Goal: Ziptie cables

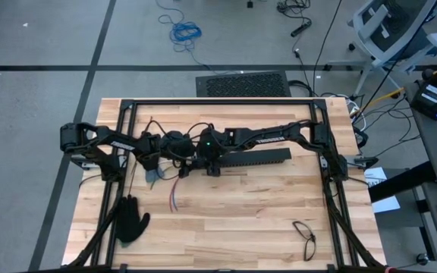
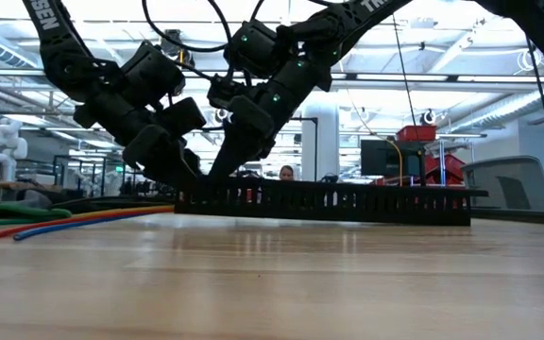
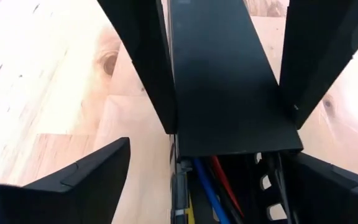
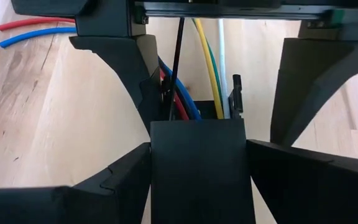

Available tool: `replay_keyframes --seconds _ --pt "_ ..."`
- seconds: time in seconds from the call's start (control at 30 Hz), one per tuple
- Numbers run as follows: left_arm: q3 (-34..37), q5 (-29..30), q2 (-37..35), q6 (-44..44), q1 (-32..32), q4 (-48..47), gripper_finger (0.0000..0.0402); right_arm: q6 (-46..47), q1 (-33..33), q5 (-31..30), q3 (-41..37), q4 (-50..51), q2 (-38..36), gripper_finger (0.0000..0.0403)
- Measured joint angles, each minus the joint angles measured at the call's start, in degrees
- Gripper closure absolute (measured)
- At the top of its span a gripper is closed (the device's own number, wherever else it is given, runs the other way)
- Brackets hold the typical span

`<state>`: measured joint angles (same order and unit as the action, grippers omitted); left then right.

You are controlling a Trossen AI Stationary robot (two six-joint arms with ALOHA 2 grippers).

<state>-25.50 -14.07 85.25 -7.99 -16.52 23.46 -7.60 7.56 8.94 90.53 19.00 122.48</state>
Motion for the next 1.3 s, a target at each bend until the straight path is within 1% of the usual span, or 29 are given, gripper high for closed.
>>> replay_keyframes --seconds 0.1,0.27,0.4,0.53,0.63,0.73,0.8,0.9,1.03,1.13,1.2,1.3 --pt "0.0 0.2 -0.9 -0.7 0.8 -0.7 0.0042 -0.1 -0.1 0.0 0.1 0.0 0.6 0.0161" --pt "0.0 0.7 -3.6 -7.8 2.5 -2.9 0.0041 0.8 -0.2 0.0 0.3 0.5 1.6 0.0161" --pt "-0.5 -0.6 -6.2 -7.6 3.3 -2.6 0.0041 0.5 -0.2 -1.0 0.2 1.1 2.3 0.0160" --pt "-0.5 -0.3 -7.4 -4.0 3.7 -4.0 0.0041 0.3 -0.2 -0.8 0.1 1.6 2.3 0.0160" --pt "-0.5 -0.7 -7.9 2.2 3.7 -5.7 0.0041 0.5 -0.1 -0.8 0.1 1.6 2.3 0.0160" --pt "-0.4 -1.2 -7.8 10.6 3.9 -12.5 0.0041 0.5 -0.1 -0.9 0.1 1.7 2.4 0.0160" --pt "-0.3 -1.1 -7.8 14.0 3.8 -16.7 0.0041 0.5 -0.1 -1.0 0.0 1.8 2.4 0.0160" --pt "-0.2 -1.1 -9.1 14.3 3.9 -19.6 0.0041 0.5 0.0 -1.0 0.0 1.9 2.4 0.0160" --pt "-0.2 -0.9 -13.4 10.3 3.8 -16.8 0.0041 0.7 0.0 -1.2 0.0 2.1 2.4 0.0160" --pt "-0.2 0.9 -14.2 7.8 3.8 -14.8 0.0041 0.7 0.0 -1.3 0.0 2.0 2.4 0.0160" --pt "-0.2 2.3 -13.9 8.1 3.8 -14.8 0.0041 0.7 0.0 -1.3 0.0 1.9 2.4 0.0160" --pt "-0.2 2.4 -13.4 11.4 3.8 -15.9 0.0041 0.7 0.0 -1.3 -0.1 2.0 2.4 0.0160"
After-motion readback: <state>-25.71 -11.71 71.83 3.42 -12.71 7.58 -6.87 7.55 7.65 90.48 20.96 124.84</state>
